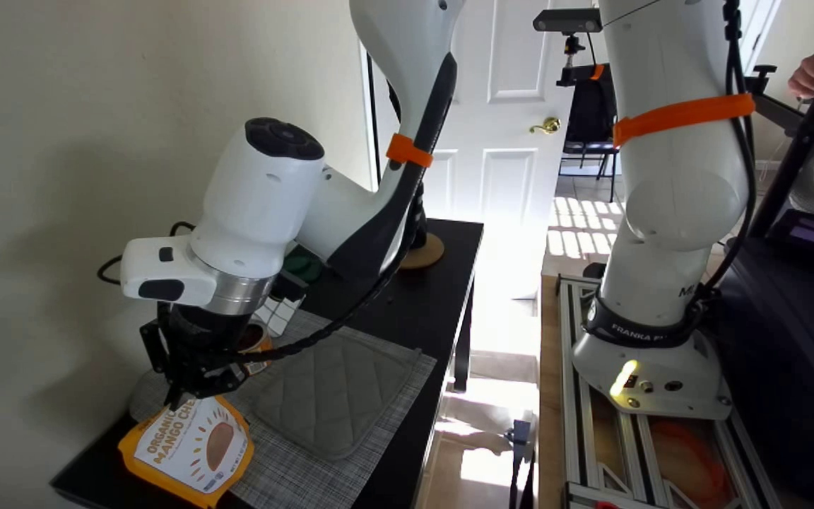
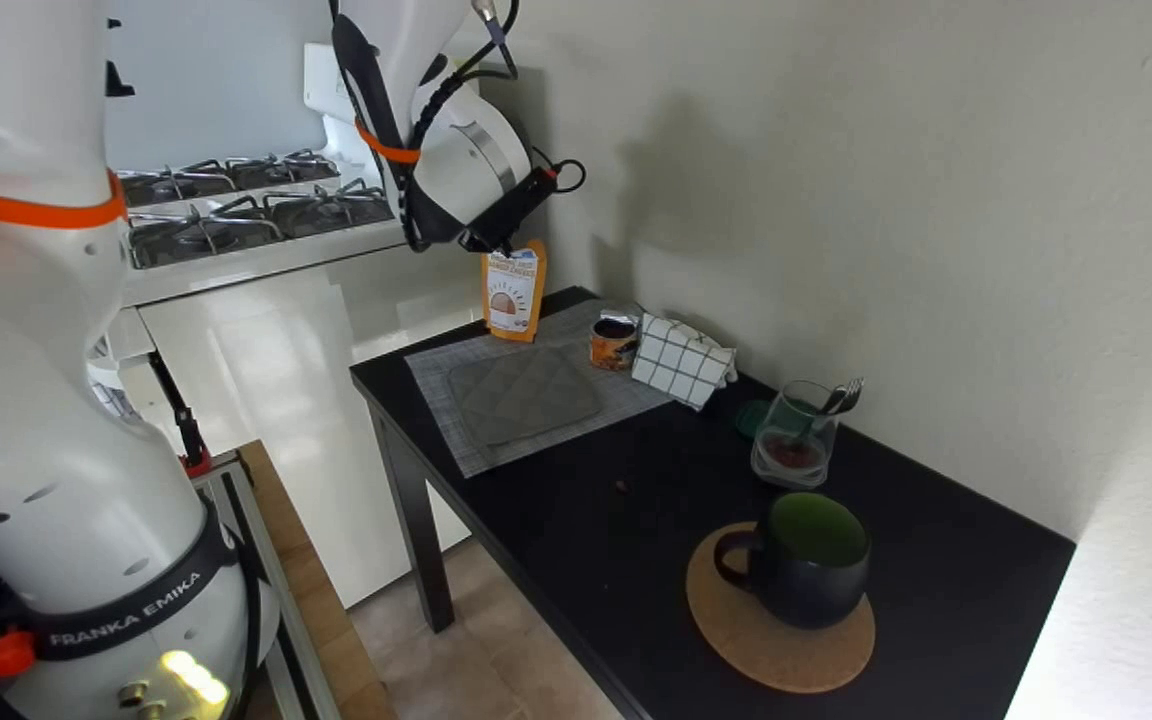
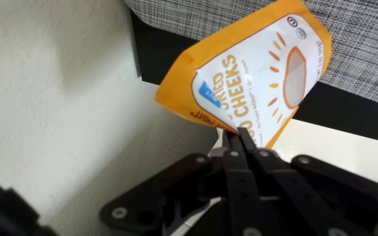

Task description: Make the dried mango package stand upright

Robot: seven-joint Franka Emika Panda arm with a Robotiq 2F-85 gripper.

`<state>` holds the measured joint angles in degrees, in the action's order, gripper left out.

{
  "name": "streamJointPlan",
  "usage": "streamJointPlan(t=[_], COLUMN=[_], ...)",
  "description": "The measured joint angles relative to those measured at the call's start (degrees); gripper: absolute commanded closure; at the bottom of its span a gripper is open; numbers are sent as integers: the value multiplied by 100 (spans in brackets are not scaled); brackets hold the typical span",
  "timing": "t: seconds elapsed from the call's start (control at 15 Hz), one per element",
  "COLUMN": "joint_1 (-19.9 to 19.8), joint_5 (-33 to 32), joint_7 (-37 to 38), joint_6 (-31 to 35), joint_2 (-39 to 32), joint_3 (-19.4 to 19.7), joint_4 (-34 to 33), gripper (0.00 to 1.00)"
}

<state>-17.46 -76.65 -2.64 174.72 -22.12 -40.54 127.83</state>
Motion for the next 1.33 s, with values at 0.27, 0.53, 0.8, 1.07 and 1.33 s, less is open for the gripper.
streamJointPlan(t=[0.27,0.53,0.8,1.07,1.33], joint_1=[-300,-802,-1660,-2946,-4583], joint_5=[366,1135,2114,2924,3184], joint_7=[-304,-980,-1605,-1829,-1880], joint_6=[66,14,-296,-366,-620], joint_2=[13,48,184,466,584], joint_3=[-238,-825,-1868,-3244,-4814], joint_4=[131,455,820,827,637], gripper=[99,58,29,1,0])
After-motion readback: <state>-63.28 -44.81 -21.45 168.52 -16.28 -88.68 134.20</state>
